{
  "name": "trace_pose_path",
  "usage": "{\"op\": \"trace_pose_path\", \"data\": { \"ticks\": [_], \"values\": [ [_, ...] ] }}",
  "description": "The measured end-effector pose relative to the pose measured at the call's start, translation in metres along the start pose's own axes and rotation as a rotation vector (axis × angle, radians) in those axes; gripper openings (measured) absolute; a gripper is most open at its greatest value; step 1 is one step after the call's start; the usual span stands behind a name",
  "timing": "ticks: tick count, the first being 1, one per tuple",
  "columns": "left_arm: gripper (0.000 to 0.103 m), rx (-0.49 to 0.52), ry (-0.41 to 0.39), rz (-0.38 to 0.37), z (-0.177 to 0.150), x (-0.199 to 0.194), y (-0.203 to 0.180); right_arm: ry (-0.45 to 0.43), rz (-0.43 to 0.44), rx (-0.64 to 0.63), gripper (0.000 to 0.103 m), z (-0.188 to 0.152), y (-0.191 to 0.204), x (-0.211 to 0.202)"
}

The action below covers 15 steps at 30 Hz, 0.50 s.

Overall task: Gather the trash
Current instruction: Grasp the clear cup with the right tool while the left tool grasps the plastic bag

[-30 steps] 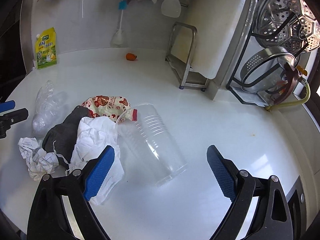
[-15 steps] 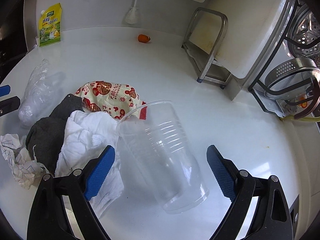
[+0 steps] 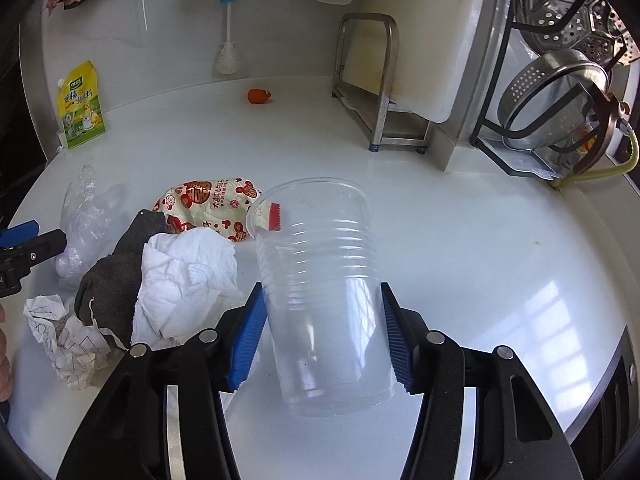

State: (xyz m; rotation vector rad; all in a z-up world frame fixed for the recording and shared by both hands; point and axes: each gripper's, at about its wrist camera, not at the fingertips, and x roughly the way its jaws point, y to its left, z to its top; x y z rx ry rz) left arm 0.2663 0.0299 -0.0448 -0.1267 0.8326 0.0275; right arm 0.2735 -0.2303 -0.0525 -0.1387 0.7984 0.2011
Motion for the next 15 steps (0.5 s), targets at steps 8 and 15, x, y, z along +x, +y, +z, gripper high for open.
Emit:
{"op": "trace_pose_path", "data": {
  "ticks": [8,15],
  "values": [
    [0.091,0.031,0.064,0.029,0.004,0.026,-0.012,-0.009,0.041,0.07,0.053,-0.01,-0.012,-0.007],
    [0.051,0.047,0.055,-0.002,-0.002,0.024,-0.011,-0.041,0.054,0.104,0.053,-0.016,-0.014,-0.02]
  ]
}}
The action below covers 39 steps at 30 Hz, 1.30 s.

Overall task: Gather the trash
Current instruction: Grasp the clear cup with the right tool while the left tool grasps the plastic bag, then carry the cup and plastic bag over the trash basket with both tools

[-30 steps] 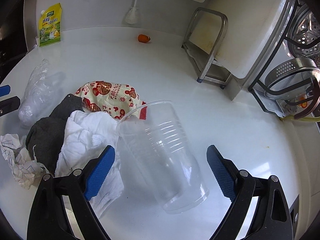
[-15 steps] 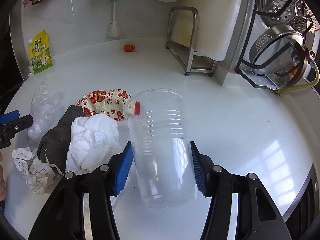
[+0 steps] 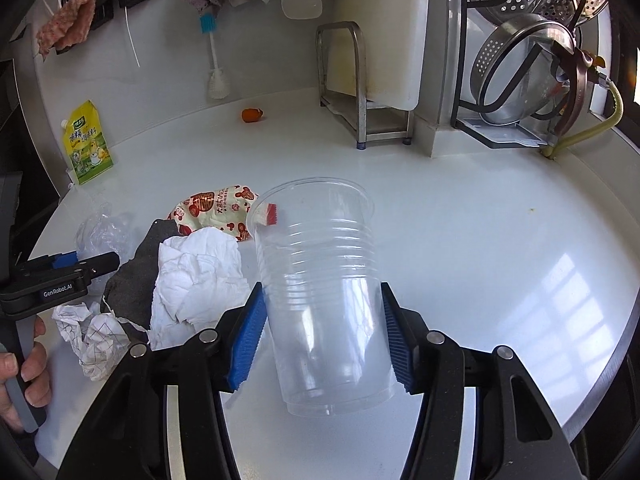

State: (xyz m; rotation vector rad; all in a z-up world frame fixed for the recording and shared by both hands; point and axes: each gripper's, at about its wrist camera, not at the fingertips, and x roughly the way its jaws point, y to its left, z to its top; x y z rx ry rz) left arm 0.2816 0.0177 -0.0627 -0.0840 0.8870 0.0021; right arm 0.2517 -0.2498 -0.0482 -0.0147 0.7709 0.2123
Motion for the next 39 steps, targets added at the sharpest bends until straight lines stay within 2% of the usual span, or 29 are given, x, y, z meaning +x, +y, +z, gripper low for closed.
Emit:
{"op": "trace_pose_path", "data": {
  "ticks": [2,6,12,18,21,29,32,39],
  "values": [
    [0.044,0.007,-0.013,-0.002,-0.003,-0.004,0.0,-0.012,0.005,0.02,0.053,-0.005,-0.001,-0.008],
    [0.043,0.0,-0.048,-0.012,-0.011,-0.021,0.007,-0.045,-0.003,0.058,0.053,-0.02,-0.002,-0.028],
    [0.043,0.023,-0.14,0.027,-0.024,-0.065,0.021,-0.088,-0.027,0.091,0.053,-0.049,0.008,-0.069],
    [0.043,0.11,-0.221,0.028,-0.064,-0.122,0.019,-0.128,0.002,0.175,0.053,-0.095,0.022,-0.125],
    [0.043,0.149,-0.243,-0.004,-0.091,-0.148,0.011,-0.157,-0.019,0.229,0.053,-0.127,0.029,-0.155],
    [0.043,0.234,-0.246,-0.114,-0.162,-0.191,-0.016,-0.157,-0.108,0.307,0.053,-0.215,0.054,-0.21],
    [0.043,0.256,-0.241,-0.144,-0.181,-0.201,-0.022,-0.146,-0.105,0.33,0.053,-0.241,0.06,-0.224],
    [0.043,0.281,-0.22,-0.188,-0.223,-0.214,-0.031,-0.119,-0.102,0.303,0.054,-0.277,0.082,-0.241]
  ]
}}
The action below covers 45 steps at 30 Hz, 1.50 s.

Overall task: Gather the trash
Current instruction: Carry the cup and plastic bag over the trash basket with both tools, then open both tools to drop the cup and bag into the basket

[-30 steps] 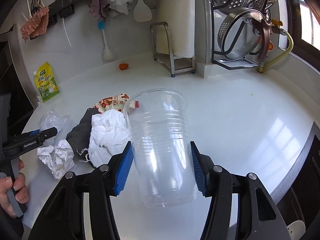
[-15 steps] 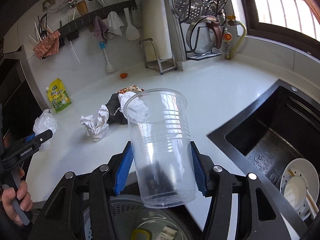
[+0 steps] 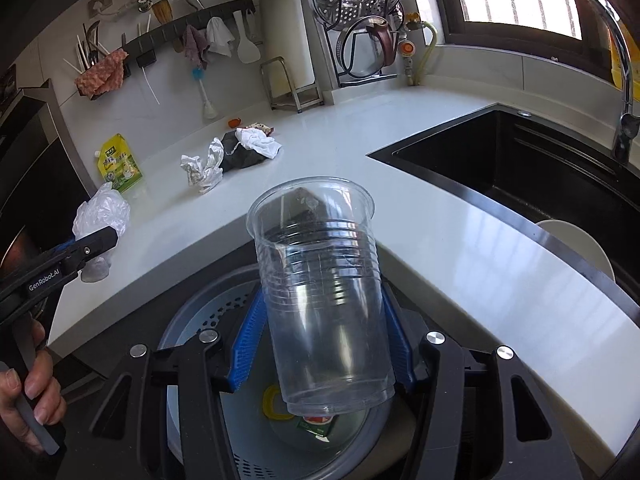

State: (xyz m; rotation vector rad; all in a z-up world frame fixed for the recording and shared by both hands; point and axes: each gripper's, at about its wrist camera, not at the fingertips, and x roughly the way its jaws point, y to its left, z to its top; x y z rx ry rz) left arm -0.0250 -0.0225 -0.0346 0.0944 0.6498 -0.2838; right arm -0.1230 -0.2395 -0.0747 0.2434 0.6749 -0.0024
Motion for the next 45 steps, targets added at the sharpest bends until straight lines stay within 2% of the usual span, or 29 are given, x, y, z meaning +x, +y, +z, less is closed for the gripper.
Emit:
{"op": "trace_pose_path", "data": {
  "ticks": [5,15,26,45],
  "values": [
    [0.043,0.011,0.043,-0.017,-0.023,-0.001,-0.012,0.024,0.028,-0.02,0.054,-0.013,0.01,-0.004],
    [0.043,0.047,0.077,-0.02,-0.045,0.001,-0.024,0.059,0.037,-0.042,0.054,-0.03,0.021,-0.003],
    [0.045,0.046,0.142,-0.036,-0.059,0.018,-0.028,0.084,0.023,-0.062,0.055,-0.038,0.025,0.005],
    [0.046,0.001,0.201,-0.038,-0.073,0.031,-0.019,0.107,-0.005,-0.063,0.055,-0.044,0.026,0.013]
  ]
}}
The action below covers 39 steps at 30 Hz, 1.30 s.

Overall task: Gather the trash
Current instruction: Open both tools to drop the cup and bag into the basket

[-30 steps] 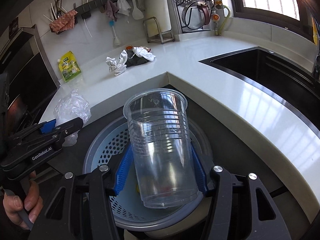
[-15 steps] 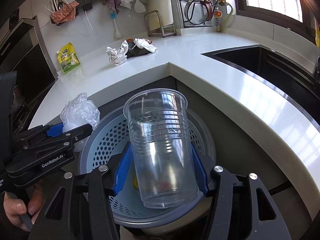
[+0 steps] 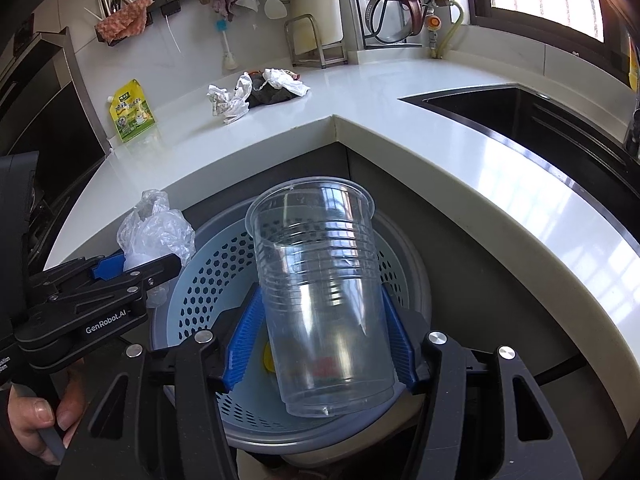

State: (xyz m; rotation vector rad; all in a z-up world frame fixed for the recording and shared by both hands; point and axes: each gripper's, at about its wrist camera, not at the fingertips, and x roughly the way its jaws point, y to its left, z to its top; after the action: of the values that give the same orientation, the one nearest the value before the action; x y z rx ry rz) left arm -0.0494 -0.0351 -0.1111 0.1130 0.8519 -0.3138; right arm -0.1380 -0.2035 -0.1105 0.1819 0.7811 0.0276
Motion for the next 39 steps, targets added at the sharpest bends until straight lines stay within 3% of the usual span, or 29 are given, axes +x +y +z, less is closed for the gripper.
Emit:
{"op": "trace_pose_path", "data": {
  "ticks": [12,18,23,26,39],
  "values": [
    [0.047,-0.004,0.01,-0.025,-0.001,0.001,0.0,0.023,0.005,0.002,0.055,-0.003,0.0,0.008],
    [0.052,-0.007,0.013,-0.035,-0.001,0.001,-0.001,0.021,0.0,0.009,0.058,-0.002,-0.003,0.007],
    [0.071,-0.018,0.008,-0.037,-0.001,-0.001,0.001,0.014,0.001,0.008,0.069,-0.004,-0.003,0.005],
    [0.075,-0.019,0.005,-0.035,-0.001,-0.002,0.001,-0.001,0.006,0.008,0.073,-0.004,-0.002,0.002],
    [0.088,-0.041,-0.012,-0.032,0.0,-0.007,0.009,-0.012,0.001,0.019,0.074,-0.003,-0.004,-0.002]
  ]
}}
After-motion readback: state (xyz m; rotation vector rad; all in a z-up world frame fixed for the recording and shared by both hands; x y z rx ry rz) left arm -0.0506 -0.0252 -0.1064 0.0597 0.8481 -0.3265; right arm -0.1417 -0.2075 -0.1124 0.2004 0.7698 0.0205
